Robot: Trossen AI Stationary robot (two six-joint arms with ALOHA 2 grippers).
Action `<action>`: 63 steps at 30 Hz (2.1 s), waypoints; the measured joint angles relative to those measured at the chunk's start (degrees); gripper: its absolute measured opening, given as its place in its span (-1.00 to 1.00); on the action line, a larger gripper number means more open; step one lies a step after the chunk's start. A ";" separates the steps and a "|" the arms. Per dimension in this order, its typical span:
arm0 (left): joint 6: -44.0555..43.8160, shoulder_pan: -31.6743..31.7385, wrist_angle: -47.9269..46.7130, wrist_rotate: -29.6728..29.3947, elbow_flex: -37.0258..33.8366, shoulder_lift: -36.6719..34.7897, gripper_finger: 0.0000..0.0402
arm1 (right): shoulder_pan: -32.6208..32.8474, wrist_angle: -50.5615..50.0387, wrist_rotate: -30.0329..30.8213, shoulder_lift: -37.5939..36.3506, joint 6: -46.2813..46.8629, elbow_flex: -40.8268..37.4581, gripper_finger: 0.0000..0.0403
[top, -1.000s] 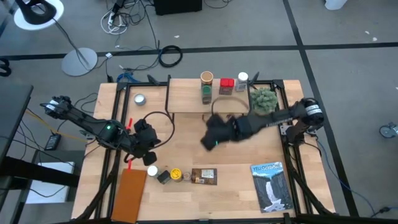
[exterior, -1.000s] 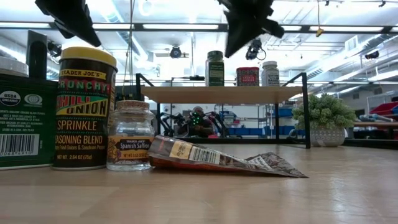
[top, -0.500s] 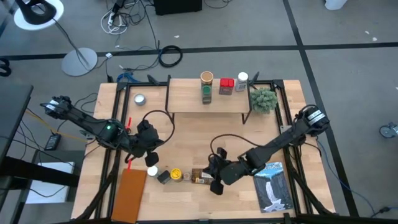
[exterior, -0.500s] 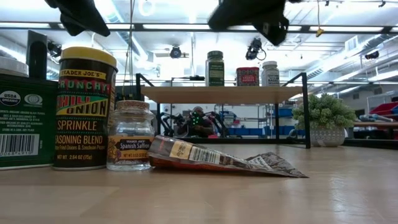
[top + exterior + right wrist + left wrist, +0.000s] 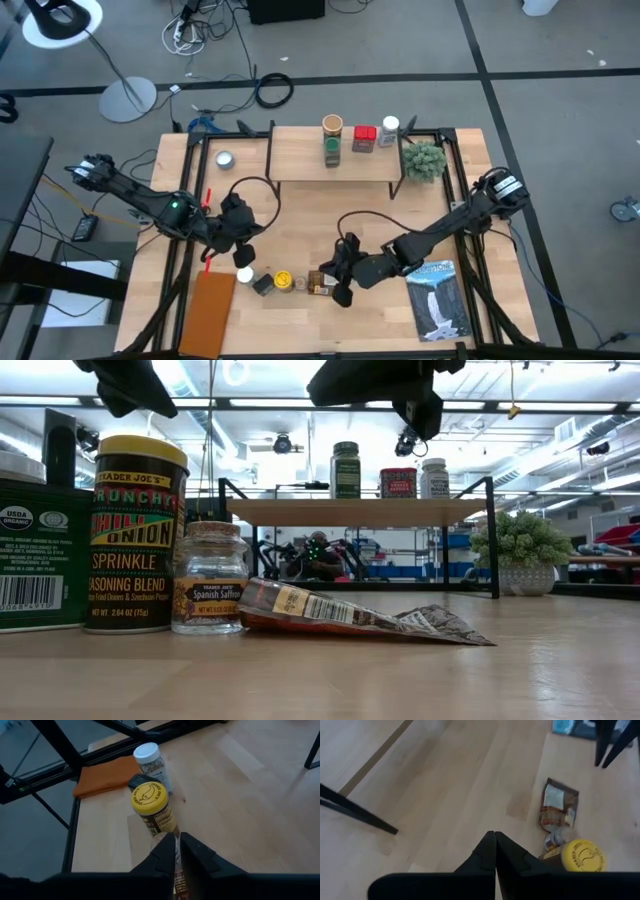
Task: Shelf spices
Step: Put the yellow seasoning bottle on the shelf
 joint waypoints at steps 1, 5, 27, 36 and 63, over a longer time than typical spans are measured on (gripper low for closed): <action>-0.01 0.00 0.66 0.00 0.00 0.00 -0.97 | -0.10 -0.10 -0.02 -0.01 0.01 0.00 -0.84; 0.50 0.00 2.13 0.00 0.00 0.00 -0.97 | -0.13 -0.28 -0.02 -0.01 0.50 0.00 -0.82; 7.61 0.06 6.50 2.12 0.02 12.36 -0.11 | 2.24 -2.32 -0.08 0.00 4.93 0.00 -0.81; 7.53 0.11 6.94 3.74 0.02 12.44 0.20 | 2.24 -2.34 -0.43 0.00 5.09 0.00 -0.81; 7.51 0.11 18.48 2.69 0.02 12.44 0.22 | 2.29 -2.34 -1.85 0.00 5.09 0.02 -0.81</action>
